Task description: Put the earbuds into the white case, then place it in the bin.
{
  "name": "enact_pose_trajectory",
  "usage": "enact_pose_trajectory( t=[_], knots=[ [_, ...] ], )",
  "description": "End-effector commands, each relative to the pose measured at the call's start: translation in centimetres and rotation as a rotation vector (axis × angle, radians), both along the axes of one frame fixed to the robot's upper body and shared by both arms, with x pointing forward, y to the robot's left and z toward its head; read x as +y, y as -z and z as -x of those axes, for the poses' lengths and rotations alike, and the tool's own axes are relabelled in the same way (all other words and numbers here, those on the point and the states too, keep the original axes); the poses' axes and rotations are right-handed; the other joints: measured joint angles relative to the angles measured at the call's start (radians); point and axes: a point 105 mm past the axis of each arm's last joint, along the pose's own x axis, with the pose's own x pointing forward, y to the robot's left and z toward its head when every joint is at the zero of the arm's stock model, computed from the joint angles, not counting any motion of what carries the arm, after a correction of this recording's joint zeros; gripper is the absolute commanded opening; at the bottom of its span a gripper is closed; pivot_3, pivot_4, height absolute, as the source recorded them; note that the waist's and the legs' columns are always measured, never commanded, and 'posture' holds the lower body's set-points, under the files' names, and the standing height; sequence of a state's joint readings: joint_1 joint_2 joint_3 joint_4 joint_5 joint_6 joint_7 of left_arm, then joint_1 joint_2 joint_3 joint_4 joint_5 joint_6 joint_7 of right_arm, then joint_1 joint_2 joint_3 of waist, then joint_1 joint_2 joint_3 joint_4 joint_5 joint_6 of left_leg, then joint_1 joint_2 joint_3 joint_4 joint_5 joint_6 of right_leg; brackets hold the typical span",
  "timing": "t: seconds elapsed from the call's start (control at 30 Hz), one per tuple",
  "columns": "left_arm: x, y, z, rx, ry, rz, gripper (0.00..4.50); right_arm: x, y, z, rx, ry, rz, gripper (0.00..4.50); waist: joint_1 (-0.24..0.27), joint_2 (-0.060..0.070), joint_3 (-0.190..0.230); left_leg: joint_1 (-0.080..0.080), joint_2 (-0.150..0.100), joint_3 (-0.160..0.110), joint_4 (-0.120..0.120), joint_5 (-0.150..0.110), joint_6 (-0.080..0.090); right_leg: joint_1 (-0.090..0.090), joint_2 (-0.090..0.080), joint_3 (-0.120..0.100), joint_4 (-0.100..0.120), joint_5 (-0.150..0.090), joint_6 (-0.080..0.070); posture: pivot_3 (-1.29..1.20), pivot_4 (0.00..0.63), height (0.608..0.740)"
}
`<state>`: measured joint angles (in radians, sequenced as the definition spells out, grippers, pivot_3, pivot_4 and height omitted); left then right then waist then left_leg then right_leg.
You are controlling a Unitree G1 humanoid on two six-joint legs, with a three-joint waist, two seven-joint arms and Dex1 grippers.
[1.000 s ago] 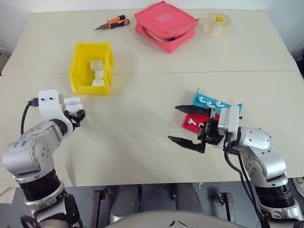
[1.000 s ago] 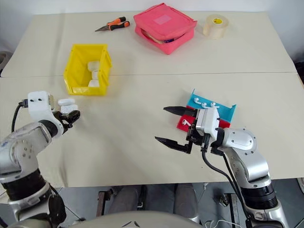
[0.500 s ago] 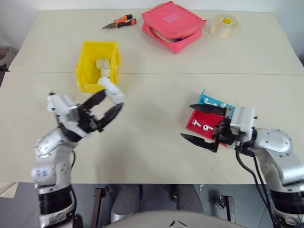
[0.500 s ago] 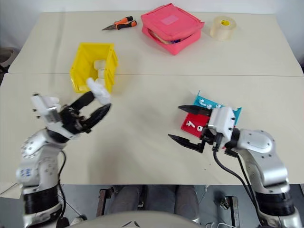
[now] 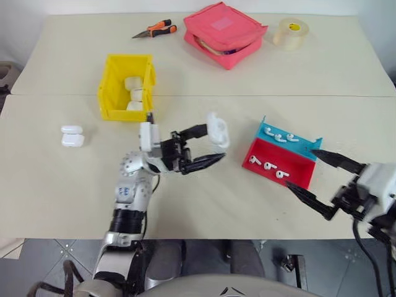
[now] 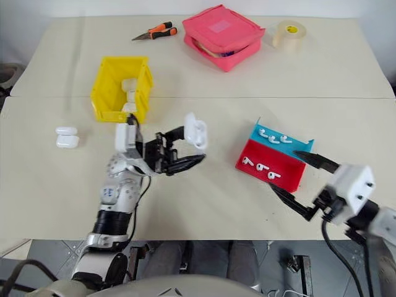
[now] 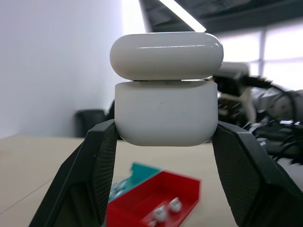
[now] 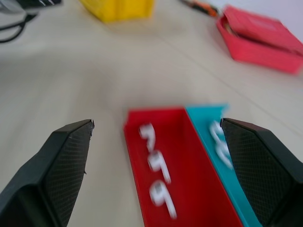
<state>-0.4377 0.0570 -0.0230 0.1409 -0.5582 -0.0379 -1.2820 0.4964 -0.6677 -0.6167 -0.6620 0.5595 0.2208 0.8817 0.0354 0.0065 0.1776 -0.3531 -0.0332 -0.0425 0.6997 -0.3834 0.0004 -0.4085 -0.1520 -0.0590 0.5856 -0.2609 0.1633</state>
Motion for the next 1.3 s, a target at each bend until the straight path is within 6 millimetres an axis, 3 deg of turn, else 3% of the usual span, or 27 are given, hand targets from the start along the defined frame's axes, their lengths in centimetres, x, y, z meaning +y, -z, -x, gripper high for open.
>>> enact_pose_trajectory(
  t=[0.03, 0.3, 0.47, 0.8, 0.93, 1.3],
  knots=[
    [-0.9, -0.1, 0.6, -0.027, 0.088, 0.026, 2.70, -1.2, -0.5, 1.3, -0.017, 0.064, 0.037, 4.50, -0.002, 0.000, 0.000, 0.000, 0.000, 0.000, 0.000, 0.000, 0.000, 0.000, 0.000, 0.000, 0.000, 0.000, 0.000, 0.00, 0.150, 0.740],
    [-1.8, 0.5, 1.3, -0.036, 0.156, 0.017, 2.70, -2.4, 1.6, 2.4, 0.095, 0.044, 0.078, 4.50, -0.010, 0.000, 0.000, 0.001, 0.001, 0.001, 0.000, 0.000, 0.001, 0.000, 0.001, 0.002, 0.000, 0.000, 0.000, 0.00, 0.150, 0.740],
    [-1.5, 0.6, 1.2, -0.037, 0.124, 0.029, 2.70, -1.3, 1.0, 0.4, 0.141, -0.058, 0.116, 4.50, -0.011, 0.000, 0.000, 0.002, 0.001, 0.001, 0.000, 0.000, 0.001, 0.000, 0.001, 0.003, 0.000, 0.000, 0.000, 0.00, 0.150, 0.740],
    [-1.4, 1.4, 1.9, -0.028, 0.116, 0.013, 2.70, 1.4, 0.4, -3.7, 0.466, -0.114, 0.258, 4.50, -0.005, 0.000, 0.000, 0.000, 0.001, 0.000, 0.001, 0.000, 0.001, 0.000, 0.001, 0.002, -0.001, 0.000, 0.000, 0.00, 0.150, 0.740],
    [-1.5, 1.5, 2.2, -0.021, 0.107, 0.021, 2.70, 1.7, 1.5, -4.4, 0.564, -0.103, 0.345, 4.50, -0.001, 0.000, 0.000, -0.001, 0.001, -0.002, 0.001, 0.000, 0.001, 0.000, 0.000, 0.000, -0.002, 0.000, 0.000, 0.00, 0.150, 0.740],
    [-1.6, 1.6, 2.4, -0.023, 0.091, 0.027, 2.70, 2.2, 3.1, -7.3, 0.543, -0.142, 0.557, 4.50, -0.010, 0.001, 0.000, -0.002, 0.001, -0.002, 0.001, 0.000, 0.001, -0.001, 0.000, 0.000, -0.002, 0.001, 0.001, 0.00, 0.150, 0.740]
  ],
)
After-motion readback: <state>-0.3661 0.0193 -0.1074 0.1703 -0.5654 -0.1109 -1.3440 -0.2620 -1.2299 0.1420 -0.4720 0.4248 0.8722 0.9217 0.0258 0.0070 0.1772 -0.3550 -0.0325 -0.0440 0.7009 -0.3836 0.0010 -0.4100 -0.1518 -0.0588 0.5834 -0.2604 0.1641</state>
